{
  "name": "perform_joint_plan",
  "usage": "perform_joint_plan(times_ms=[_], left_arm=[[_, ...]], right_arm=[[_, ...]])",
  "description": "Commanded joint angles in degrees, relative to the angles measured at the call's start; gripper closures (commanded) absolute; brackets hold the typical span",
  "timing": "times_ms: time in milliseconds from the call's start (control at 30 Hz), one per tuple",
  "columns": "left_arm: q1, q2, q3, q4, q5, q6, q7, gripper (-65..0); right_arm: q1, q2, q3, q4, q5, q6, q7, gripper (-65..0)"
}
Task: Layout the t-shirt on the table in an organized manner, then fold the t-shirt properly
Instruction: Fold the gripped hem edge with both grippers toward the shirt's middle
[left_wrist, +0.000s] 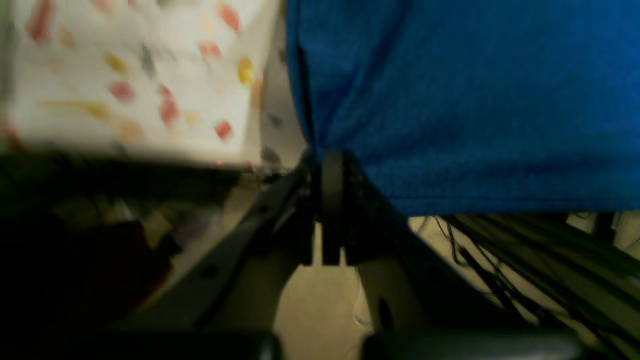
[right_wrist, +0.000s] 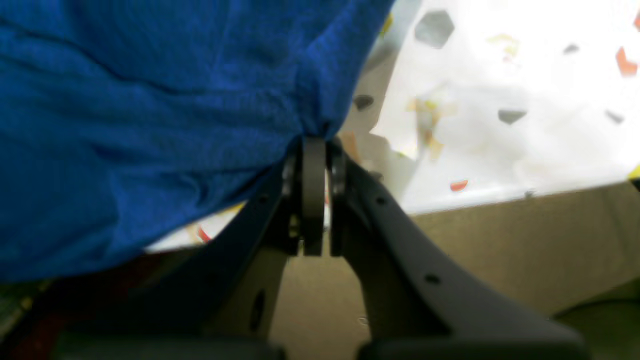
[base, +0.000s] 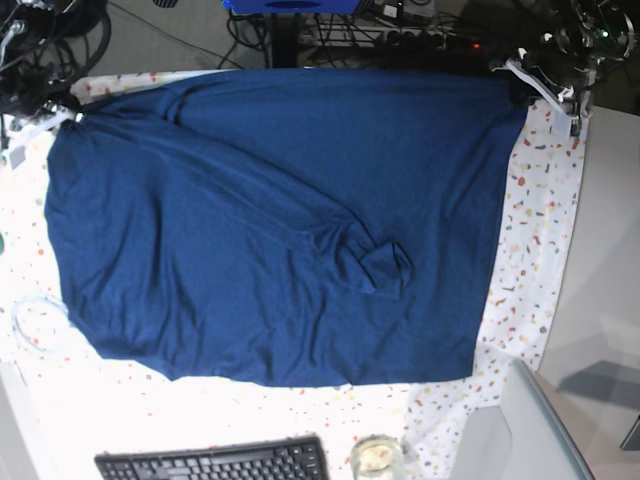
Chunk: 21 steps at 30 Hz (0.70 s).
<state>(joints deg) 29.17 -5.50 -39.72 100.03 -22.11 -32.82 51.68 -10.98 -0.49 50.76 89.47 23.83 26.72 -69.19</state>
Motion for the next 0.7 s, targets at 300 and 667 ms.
perform_joint_plan(times_ms=[300, 667], left_arm=[[-3.7, -0.7, -0.6, 2.2, -0.2, 0.2, 5.1, 0.0], [-7.9, -0.3, -0.1, 2.1, 5.4, 0.2, 5.2, 0.0]], right_arm=[[2.7, 0.5, -4.1, 1.0, 0.6, -5.8, -1.4, 0.0], [5.3, 0.6, -8.3, 4.0, 0.4, -9.4, -1.6, 0.0]])
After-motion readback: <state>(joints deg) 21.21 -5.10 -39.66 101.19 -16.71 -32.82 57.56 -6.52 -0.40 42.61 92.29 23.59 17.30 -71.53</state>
